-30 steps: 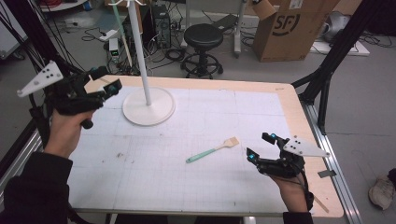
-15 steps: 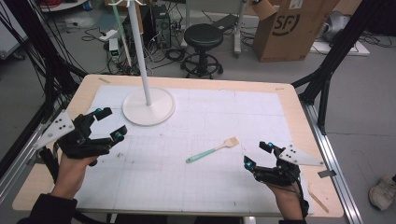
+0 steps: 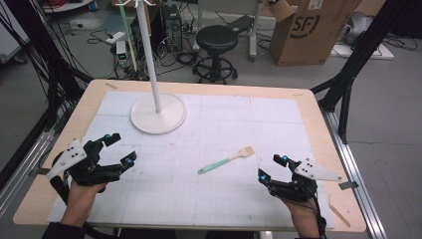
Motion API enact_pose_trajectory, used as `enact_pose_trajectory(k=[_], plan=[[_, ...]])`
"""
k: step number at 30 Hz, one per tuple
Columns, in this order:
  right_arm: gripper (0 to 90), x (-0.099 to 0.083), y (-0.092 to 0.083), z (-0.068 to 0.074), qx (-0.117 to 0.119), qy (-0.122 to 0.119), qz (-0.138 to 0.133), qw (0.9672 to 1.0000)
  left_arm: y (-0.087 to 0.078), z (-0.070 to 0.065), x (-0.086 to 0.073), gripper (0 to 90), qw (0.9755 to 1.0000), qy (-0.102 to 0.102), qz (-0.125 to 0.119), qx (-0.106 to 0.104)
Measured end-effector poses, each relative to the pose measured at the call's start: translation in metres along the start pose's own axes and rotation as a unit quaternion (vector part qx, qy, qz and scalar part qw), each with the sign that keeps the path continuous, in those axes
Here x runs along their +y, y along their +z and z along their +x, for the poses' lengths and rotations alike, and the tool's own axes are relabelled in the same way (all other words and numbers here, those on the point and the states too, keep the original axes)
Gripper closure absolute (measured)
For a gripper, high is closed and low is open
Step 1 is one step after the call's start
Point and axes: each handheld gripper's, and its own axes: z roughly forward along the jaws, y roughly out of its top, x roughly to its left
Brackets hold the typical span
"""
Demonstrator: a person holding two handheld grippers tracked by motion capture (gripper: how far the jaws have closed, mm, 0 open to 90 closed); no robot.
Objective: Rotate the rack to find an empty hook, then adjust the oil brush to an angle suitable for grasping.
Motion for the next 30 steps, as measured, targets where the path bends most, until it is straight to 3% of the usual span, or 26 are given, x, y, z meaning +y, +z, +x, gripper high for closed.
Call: enact_pose_trajectory(k=[5,10,14,17,24,30], plan=[[26.2,0.000,0.004,0.000,0.001,0.003,0.002,1.0000,-0.004,0.000,0.000,17.7,1.0000,-0.001,-0.009,0.003],[35.4,-0.002,0.015,0.003,0.009,-0.001,0.010,0.9999,-0.009,0.001,-0.005,17.9,0.9998,-0.010,-0.015,0.007],[45.0,-0.006,0.027,0.009,0.032,0.004,0.023,0.9992,-0.014,0.001,-0.011,17.9,0.9998,-0.010,-0.012,0.012],[57.0,-0.011,0.040,0.015,0.055,-0.002,0.042,0.9976,-0.019,0.001,-0.014,17.9,0.9997,-0.013,-0.014,0.013],[87.6,-0.020,0.077,0.039,0.117,-0.039,0.111,0.9862,-0.030,-0.001,-0.024,18.5,0.9991,-0.022,-0.023,0.027],[89.6,-0.022,0.108,0.059,0.142,-0.068,0.179,0.9711,-0.035,-0.004,-0.032,18.7,0.9990,-0.024,-0.024,0.029]])
